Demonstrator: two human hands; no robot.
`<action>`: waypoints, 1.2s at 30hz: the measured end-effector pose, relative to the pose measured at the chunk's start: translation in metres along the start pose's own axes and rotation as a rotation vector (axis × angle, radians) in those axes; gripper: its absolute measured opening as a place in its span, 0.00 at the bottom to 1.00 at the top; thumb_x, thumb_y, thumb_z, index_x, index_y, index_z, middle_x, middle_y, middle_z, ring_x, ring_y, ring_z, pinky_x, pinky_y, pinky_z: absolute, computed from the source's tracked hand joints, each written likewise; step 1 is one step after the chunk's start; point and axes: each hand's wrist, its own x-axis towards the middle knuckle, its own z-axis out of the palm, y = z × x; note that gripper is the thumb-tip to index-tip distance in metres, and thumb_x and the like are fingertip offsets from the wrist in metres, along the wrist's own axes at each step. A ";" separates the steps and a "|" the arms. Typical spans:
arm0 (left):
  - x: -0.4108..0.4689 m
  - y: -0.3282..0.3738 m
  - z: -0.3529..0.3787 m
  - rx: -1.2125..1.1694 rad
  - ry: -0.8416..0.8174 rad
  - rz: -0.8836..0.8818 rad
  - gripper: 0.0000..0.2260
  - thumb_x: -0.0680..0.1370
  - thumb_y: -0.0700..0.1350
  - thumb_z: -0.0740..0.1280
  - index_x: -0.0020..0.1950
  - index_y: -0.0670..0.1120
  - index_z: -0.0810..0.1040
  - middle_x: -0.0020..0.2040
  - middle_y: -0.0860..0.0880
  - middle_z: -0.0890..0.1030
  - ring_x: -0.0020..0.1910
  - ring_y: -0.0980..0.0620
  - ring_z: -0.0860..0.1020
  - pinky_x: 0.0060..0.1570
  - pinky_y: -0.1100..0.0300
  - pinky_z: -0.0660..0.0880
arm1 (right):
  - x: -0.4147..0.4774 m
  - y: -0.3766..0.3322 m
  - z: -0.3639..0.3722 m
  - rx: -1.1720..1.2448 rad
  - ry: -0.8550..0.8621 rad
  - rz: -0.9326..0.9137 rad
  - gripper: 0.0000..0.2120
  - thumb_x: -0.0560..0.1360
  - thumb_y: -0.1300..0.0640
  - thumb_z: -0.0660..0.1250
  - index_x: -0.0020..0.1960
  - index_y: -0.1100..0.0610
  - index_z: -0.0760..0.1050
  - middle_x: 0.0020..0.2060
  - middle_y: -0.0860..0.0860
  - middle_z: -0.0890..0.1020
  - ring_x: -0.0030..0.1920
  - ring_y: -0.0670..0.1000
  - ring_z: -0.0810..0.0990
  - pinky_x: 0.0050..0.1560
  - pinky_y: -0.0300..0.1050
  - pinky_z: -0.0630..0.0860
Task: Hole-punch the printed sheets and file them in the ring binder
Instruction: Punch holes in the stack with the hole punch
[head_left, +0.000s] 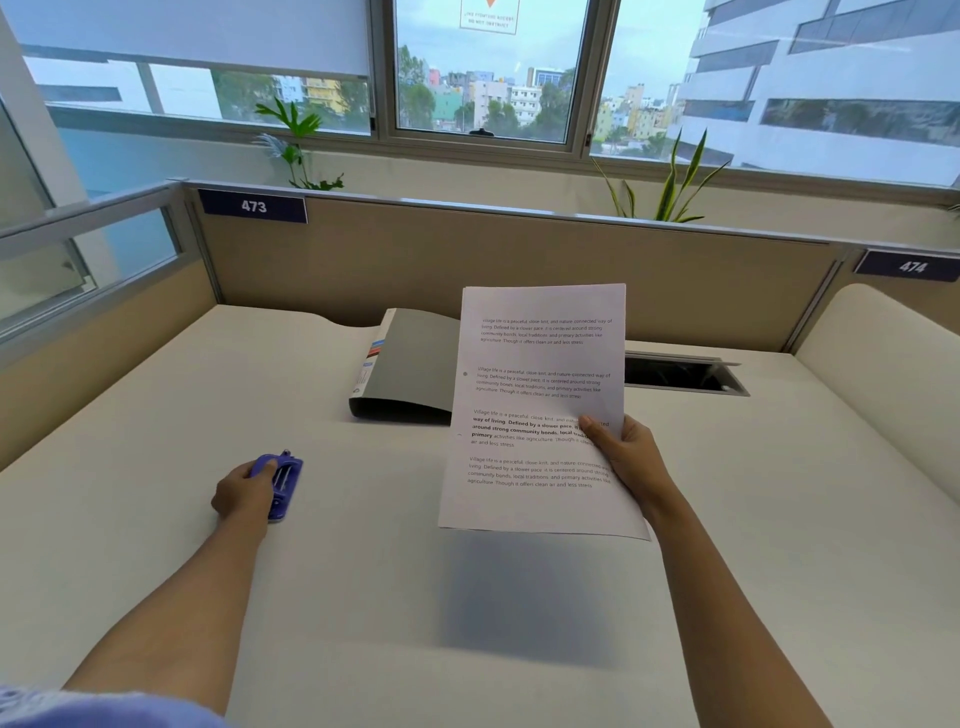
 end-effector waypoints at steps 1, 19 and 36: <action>0.001 -0.002 0.001 0.008 0.007 0.002 0.16 0.77 0.44 0.66 0.63 0.39 0.76 0.59 0.37 0.78 0.46 0.44 0.75 0.37 0.56 0.74 | 0.000 0.000 0.000 0.003 -0.001 -0.001 0.06 0.76 0.58 0.67 0.52 0.57 0.77 0.43 0.52 0.84 0.36 0.45 0.84 0.36 0.38 0.80; -0.127 0.092 0.076 -0.320 -0.945 0.065 0.18 0.79 0.59 0.55 0.53 0.49 0.80 0.48 0.49 0.83 0.48 0.50 0.80 0.53 0.53 0.74 | -0.002 -0.003 0.006 0.045 -0.080 0.036 0.09 0.75 0.57 0.68 0.54 0.59 0.77 0.44 0.54 0.85 0.39 0.50 0.84 0.38 0.43 0.81; -0.156 0.083 0.101 -0.255 -0.770 0.494 0.10 0.77 0.46 0.66 0.57 0.46 0.74 0.53 0.46 0.81 0.51 0.46 0.80 0.45 0.56 0.80 | -0.009 0.009 0.006 0.043 0.005 -0.173 0.05 0.74 0.58 0.68 0.50 0.54 0.79 0.45 0.50 0.85 0.42 0.49 0.84 0.42 0.42 0.82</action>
